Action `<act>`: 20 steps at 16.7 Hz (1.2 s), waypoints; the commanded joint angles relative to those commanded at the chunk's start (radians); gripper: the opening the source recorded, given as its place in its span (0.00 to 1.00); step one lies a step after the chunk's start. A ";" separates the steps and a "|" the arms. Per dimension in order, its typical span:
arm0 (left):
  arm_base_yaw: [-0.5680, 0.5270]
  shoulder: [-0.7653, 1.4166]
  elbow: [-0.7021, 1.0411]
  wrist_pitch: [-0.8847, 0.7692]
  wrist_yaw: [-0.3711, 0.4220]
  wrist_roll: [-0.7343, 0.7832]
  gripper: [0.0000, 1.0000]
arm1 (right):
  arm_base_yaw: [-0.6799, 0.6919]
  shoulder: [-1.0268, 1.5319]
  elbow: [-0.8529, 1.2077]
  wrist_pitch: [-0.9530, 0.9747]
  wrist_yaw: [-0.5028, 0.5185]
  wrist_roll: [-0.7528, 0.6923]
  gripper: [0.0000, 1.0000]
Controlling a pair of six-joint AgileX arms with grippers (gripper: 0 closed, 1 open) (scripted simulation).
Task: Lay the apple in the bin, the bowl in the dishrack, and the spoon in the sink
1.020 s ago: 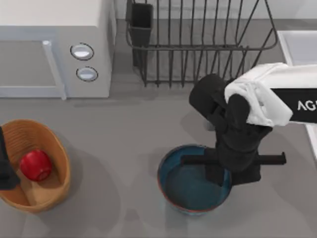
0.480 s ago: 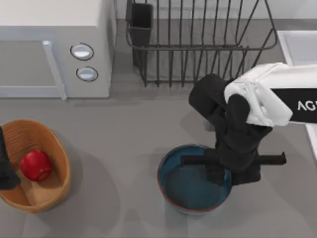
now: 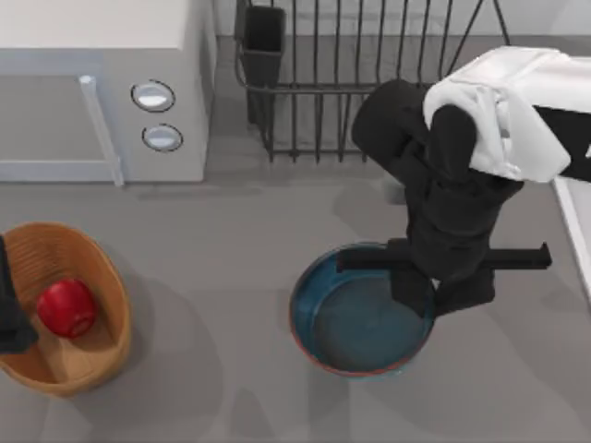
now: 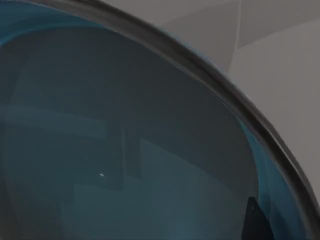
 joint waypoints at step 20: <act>0.000 0.000 0.000 0.000 0.000 0.000 1.00 | 0.177 -0.193 0.102 0.400 0.486 -0.291 0.00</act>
